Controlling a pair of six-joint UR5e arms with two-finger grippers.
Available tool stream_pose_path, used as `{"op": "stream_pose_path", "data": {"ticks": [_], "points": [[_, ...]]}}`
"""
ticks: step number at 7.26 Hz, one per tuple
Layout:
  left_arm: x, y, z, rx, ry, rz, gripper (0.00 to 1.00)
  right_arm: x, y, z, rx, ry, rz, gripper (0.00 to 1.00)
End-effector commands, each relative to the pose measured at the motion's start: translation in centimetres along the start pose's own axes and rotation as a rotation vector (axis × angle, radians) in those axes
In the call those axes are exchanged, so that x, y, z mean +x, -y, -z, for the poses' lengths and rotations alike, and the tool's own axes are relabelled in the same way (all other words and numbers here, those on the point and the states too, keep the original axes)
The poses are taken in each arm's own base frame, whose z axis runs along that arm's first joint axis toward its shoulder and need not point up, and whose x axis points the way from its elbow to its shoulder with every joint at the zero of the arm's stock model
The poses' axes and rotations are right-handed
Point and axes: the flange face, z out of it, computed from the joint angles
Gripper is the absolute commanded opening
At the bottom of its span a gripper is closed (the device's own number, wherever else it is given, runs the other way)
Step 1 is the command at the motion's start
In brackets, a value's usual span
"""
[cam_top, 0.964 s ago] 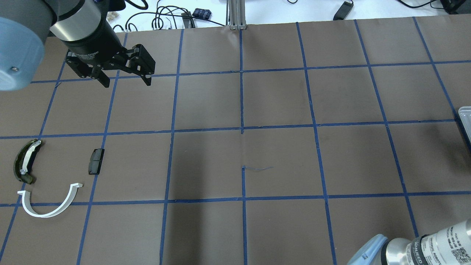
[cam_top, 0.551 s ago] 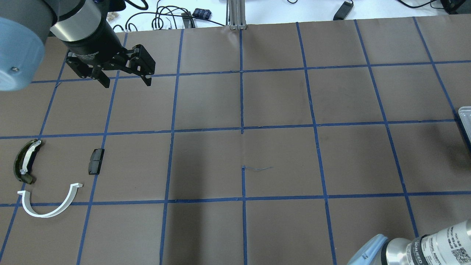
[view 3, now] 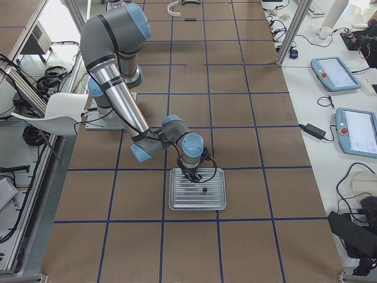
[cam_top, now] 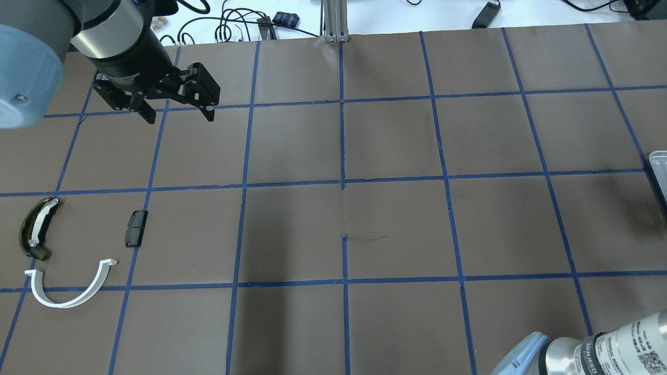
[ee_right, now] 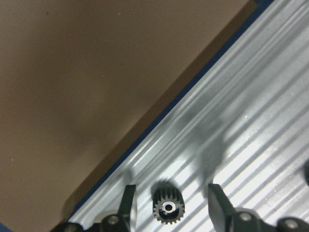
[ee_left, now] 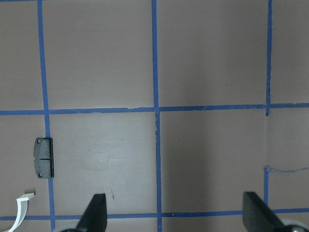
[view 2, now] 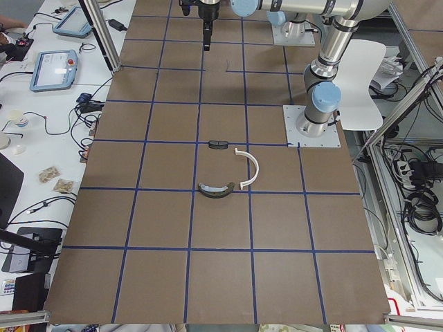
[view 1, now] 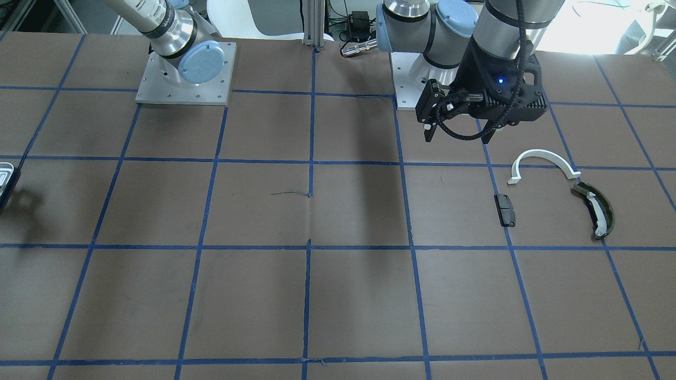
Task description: Place bearing gear from tray to pile
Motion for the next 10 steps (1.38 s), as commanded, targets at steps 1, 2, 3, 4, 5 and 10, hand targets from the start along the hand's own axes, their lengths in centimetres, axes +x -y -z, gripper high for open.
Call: {"op": "stream_pose_path", "data": {"ticks": [1,2,3,4,5,10], "points": [[0.0,0.0,-0.1,-0.003,0.001,-0.001,1.00,0.0,-0.1,-0.2,-0.005,0.001,0.011,0.50],[0.0,0.0,0.0,0.000,0.000,0.001,1.00,0.0,-0.2,-0.1,-0.014,0.001,0.013,0.31],[0.0,0.0,-0.1,-0.003,0.000,0.002,1.00,0.0,-0.2,0.0,-0.017,0.001,0.010,0.08],[0.0,0.0,0.0,0.000,0.000,0.001,1.00,0.0,-0.2,0.2,-0.014,-0.002,0.005,0.02],[0.0,0.0,0.0,-0.001,0.000,0.001,1.00,-0.2,-0.1,0.7,-0.010,-0.006,-0.001,0.00],[0.0,-0.1,0.1,0.002,0.000,0.001,1.00,-7.1,10.8,13.0,-0.004,-0.023,-0.070,0.00]]}}
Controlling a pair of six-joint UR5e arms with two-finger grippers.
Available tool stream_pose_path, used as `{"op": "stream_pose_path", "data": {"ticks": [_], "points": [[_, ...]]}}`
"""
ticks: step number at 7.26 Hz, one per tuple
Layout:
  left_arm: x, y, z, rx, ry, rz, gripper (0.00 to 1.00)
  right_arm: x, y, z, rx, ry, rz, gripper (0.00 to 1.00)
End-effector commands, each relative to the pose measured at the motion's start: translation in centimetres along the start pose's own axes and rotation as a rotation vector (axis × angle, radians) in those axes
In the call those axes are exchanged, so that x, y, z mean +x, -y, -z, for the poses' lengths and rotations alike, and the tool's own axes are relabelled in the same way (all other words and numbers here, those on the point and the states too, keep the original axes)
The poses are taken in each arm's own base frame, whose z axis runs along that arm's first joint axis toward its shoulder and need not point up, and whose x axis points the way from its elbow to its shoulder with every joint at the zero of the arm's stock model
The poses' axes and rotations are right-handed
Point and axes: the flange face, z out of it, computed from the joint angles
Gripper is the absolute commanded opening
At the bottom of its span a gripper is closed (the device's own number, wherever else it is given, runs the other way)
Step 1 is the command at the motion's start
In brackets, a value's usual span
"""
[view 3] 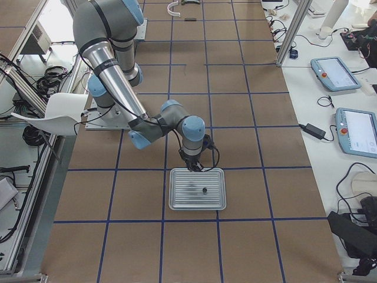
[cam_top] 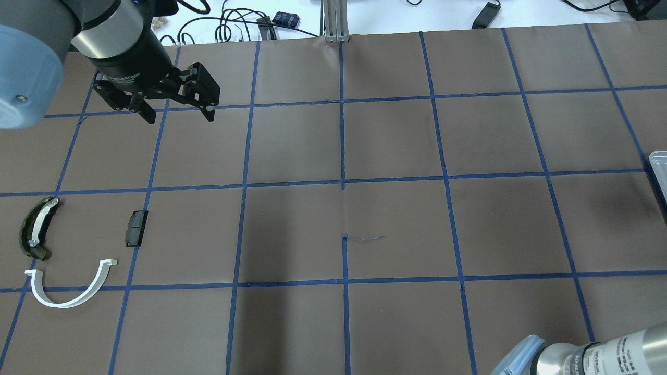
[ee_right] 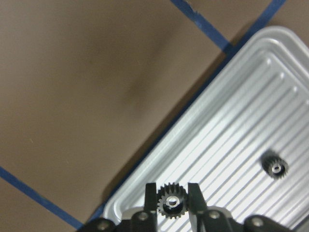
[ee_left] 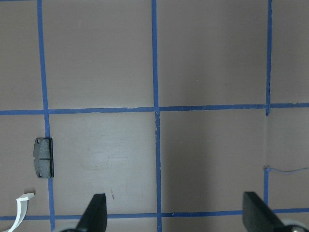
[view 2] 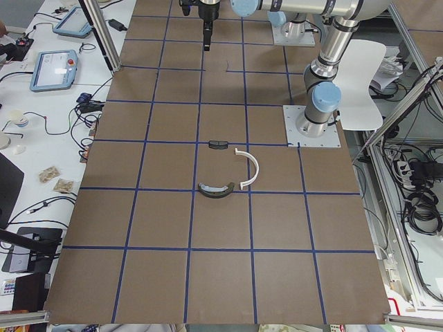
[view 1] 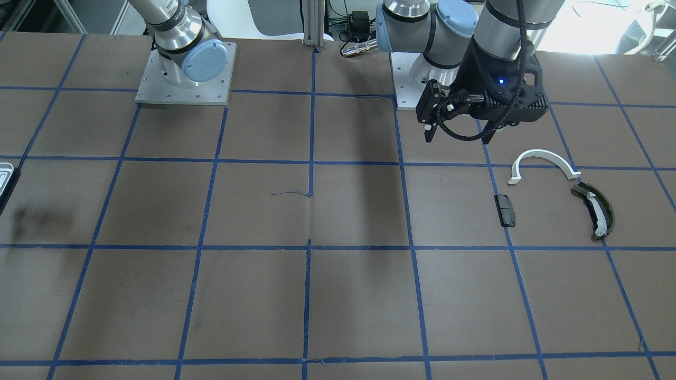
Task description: Place bearing gear from tray to pile
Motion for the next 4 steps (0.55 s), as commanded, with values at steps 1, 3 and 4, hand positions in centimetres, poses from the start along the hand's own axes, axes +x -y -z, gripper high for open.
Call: {"op": "stream_pose_path", "data": {"ticks": [1,3,4], "points": [[0.0,0.0,0.0,0.000,0.000,0.001,1.00,-7.3,11.1,7.3,0.017,-0.023,-0.092,0.00],[-0.1,0.0,0.0,0.000,0.000,0.000,1.00,-12.8,18.2,7.4,0.004,0.014,-0.194,0.00],[0.0,0.0,0.0,0.000,0.000,0.000,1.00,-13.4,18.8,7.5,0.005,0.023,-0.295,0.00]]}}
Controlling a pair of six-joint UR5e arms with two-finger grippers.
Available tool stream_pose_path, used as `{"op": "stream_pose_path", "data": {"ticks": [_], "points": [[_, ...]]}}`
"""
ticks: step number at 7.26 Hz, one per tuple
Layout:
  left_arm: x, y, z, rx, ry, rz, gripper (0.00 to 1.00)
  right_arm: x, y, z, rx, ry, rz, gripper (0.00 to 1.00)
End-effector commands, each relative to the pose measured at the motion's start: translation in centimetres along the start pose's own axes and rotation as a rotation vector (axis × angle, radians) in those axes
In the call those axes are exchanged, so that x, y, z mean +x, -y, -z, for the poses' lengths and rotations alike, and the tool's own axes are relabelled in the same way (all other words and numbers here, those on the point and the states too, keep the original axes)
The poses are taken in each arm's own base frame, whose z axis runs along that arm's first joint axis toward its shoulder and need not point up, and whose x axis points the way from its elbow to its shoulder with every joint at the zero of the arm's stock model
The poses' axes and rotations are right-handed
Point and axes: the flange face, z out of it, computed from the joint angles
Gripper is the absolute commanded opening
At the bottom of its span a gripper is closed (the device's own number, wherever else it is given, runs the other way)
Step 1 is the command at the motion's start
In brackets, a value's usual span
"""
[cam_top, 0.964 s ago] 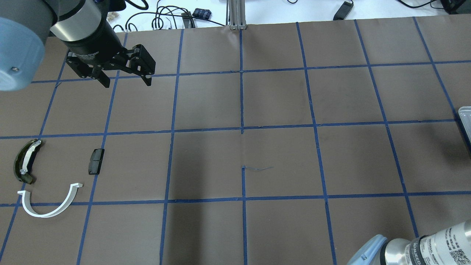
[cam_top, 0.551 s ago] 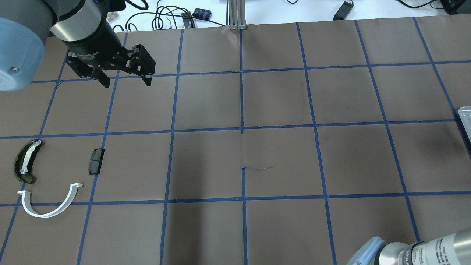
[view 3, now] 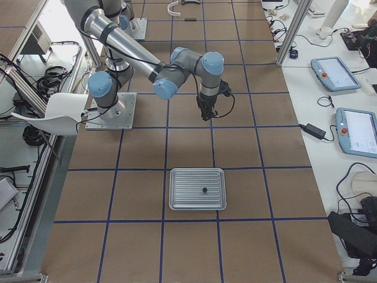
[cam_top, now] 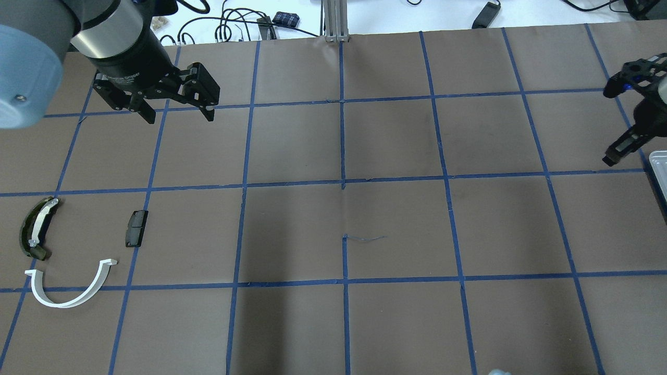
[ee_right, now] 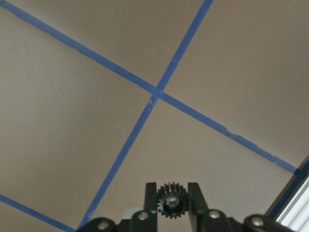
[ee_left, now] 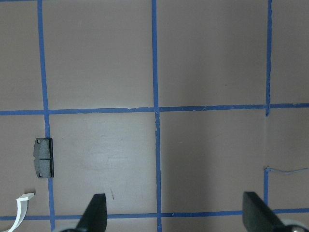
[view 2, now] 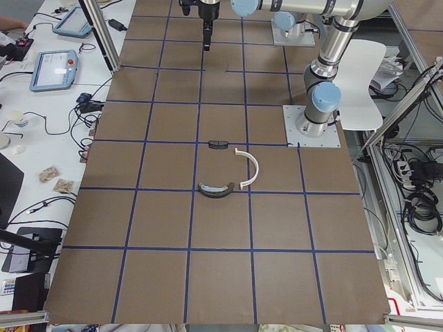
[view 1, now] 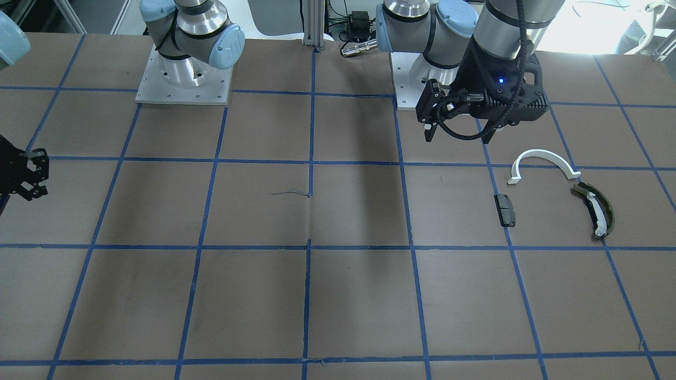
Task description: Place bearing gear from tray to pile
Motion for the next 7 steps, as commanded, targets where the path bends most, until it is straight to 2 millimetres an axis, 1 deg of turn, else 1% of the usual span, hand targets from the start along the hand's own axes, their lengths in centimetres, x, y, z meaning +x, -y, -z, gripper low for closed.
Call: {"op": "stream_pose_path", "data": {"ticks": [1,2,3,4,5,6,7], "points": [[-0.1,0.0,0.0,0.000,0.000,0.001,1.00,-6.0,5.1,-0.1,0.037,0.056,-0.181,0.01],[0.0,0.0,0.0,0.000,0.000,0.000,1.00,-12.5,10.0,-0.3,0.034,0.061,-0.214,0.01],[0.0,0.0,0.0,0.000,0.000,0.000,1.00,-19.5,13.4,-0.6,0.024,0.069,-0.288,0.01],[0.0,0.0,0.0,0.000,0.000,0.000,1.00,-24.0,15.7,-2.7,0.005,0.081,-0.365,0.01],[-0.2,0.1,0.1,0.003,0.000,-0.003,1.00,-30.0,18.6,-4.5,0.059,0.084,-0.444,0.01],[-0.1,0.1,0.0,0.006,0.002,-0.005,1.00,-35.6,20.6,-6.9,0.090,0.076,-0.447,0.01],[-0.1,0.1,0.0,0.006,0.000,-0.002,1.00,-38.9,21.6,-9.3,0.097,0.090,-0.492,0.02]]}}
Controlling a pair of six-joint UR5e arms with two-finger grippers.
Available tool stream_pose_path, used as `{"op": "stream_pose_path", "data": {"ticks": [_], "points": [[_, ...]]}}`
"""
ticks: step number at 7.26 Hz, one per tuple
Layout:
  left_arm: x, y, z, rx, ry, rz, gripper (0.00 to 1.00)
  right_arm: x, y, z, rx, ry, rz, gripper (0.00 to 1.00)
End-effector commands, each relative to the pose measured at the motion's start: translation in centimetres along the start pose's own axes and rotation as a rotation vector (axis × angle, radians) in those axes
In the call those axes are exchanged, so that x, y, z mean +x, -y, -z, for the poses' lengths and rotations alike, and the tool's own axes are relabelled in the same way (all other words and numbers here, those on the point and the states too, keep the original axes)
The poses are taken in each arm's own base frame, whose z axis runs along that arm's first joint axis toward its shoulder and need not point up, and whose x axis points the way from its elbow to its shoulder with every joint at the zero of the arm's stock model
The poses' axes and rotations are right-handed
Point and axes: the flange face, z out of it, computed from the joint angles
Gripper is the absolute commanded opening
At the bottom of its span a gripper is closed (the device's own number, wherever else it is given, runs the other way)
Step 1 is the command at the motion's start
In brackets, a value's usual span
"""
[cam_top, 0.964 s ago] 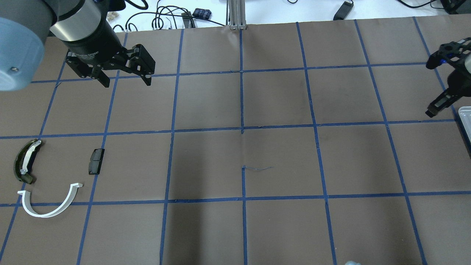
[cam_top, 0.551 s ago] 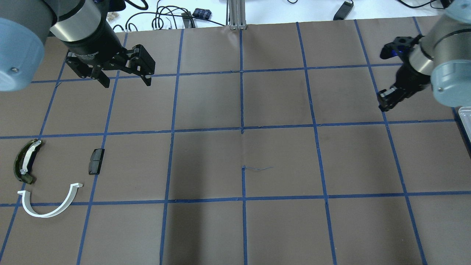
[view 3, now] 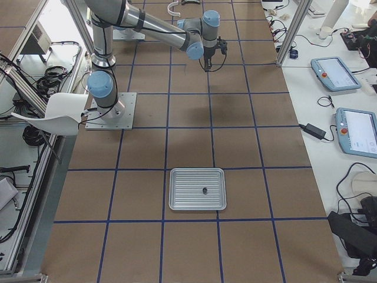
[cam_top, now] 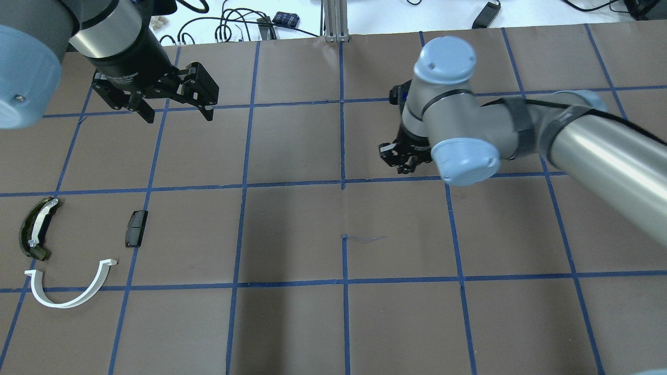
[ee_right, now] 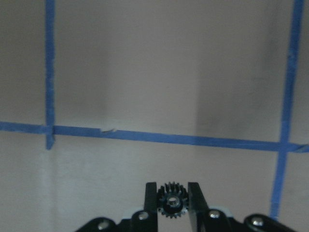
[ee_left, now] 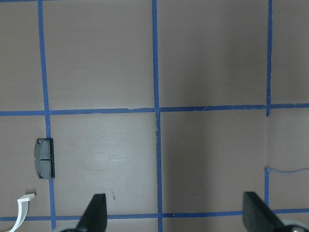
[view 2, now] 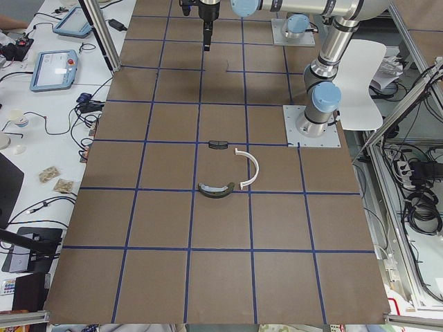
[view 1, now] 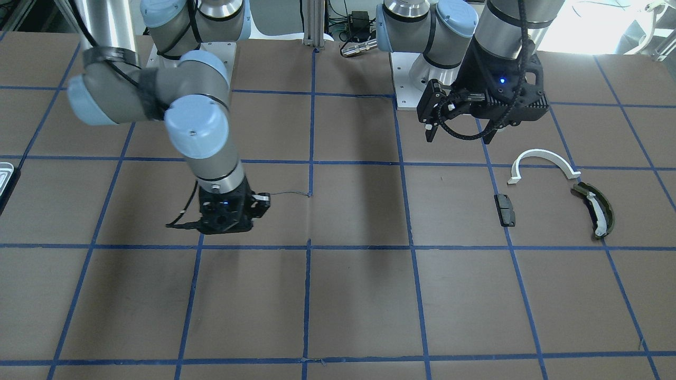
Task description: Place bearing gear from tray to pile
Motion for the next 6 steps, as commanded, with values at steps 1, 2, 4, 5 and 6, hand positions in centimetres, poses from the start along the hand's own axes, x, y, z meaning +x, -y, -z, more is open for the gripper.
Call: {"op": "stream_pose_path", "data": {"ticks": [1,2,4,5,6], "points": [[0.0,0.0,0.0,0.001,-0.001,0.002,1.00,-6.9,-2.1,-5.2,-0.008,-0.009,-0.026,0.03],[0.1,-0.1,0.0,0.001,-0.001,0.002,1.00,-7.6,-2.3,-5.3,-0.013,0.009,-0.053,0.05],[0.2,-0.1,-1.0,0.003,-0.001,0.009,1.00,-8.1,-2.0,-6.0,0.012,0.045,-0.048,0.72],[0.2,0.2,-0.9,0.030,0.000,-0.006,1.00,-8.0,-1.7,-5.5,0.021,0.047,-0.049,0.99],[0.2,-0.2,-1.4,0.020,0.010,-0.011,1.00,-6.3,-0.7,-4.6,0.035,0.048,-0.049,1.00]]}}
